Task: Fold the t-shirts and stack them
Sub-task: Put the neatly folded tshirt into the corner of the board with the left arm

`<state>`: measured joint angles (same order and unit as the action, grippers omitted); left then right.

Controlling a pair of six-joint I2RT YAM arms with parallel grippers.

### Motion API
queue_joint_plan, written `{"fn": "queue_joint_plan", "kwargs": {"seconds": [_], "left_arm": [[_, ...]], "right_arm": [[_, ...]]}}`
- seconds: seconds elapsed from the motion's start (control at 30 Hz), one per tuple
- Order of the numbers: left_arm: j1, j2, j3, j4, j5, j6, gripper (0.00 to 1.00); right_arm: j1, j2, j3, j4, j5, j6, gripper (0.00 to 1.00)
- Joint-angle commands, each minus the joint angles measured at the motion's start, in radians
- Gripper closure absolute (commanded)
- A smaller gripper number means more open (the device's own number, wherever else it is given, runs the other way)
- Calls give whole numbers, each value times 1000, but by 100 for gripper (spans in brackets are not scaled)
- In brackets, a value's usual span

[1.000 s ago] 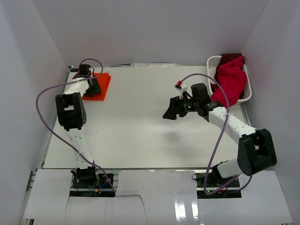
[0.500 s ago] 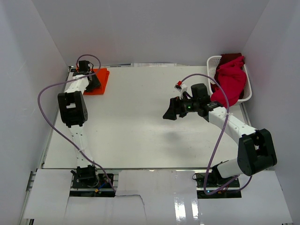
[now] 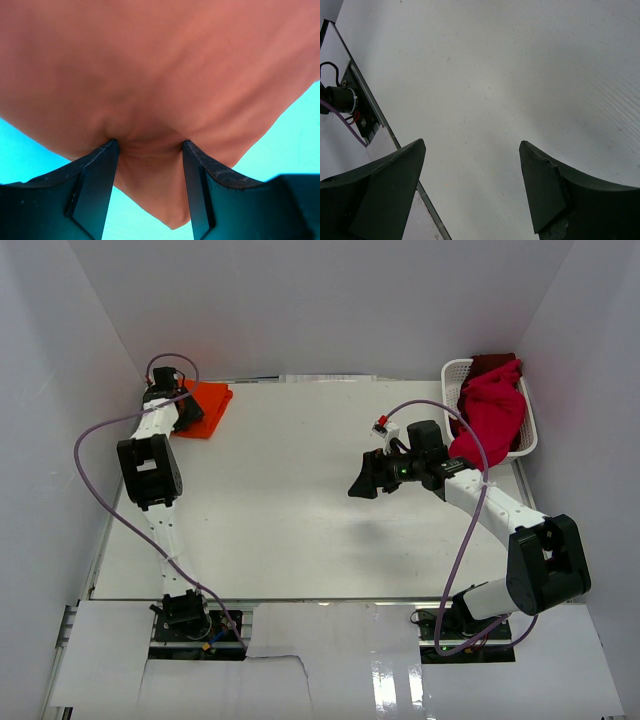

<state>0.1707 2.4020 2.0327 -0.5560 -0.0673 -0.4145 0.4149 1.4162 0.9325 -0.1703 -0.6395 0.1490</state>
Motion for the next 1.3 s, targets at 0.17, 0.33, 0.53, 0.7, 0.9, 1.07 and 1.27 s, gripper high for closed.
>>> {"fn": "queue_joint_plan", "kwargs": {"seconds": [0.17,0.33,0.53,0.7,0.9,1.07,1.27], "left_arm": [[75,69,30,-32,23,-40,34],[99,104,35,-24,66,-92,34],[102,128,34,-21,107,-106,34],[102,157,55,-21,127,-119,34],[102,192,84,2,176,-145,33],[89,194,90,11,204,-158,33],[81,175,69,45,247,-178,31]], "right_arm": [[5,-26,-9,-6,-17,-9,18],[5,-23,11,-37,-11,-19,18],[5,-26,5,-31,-9,-12,18],[7,-30,5,-31,-11,-9,18],[7,-33,15,-49,-6,-17,18],[7,-34,12,-55,0,-20,18],[7,-36,14,-57,-2,-20,18]]}}
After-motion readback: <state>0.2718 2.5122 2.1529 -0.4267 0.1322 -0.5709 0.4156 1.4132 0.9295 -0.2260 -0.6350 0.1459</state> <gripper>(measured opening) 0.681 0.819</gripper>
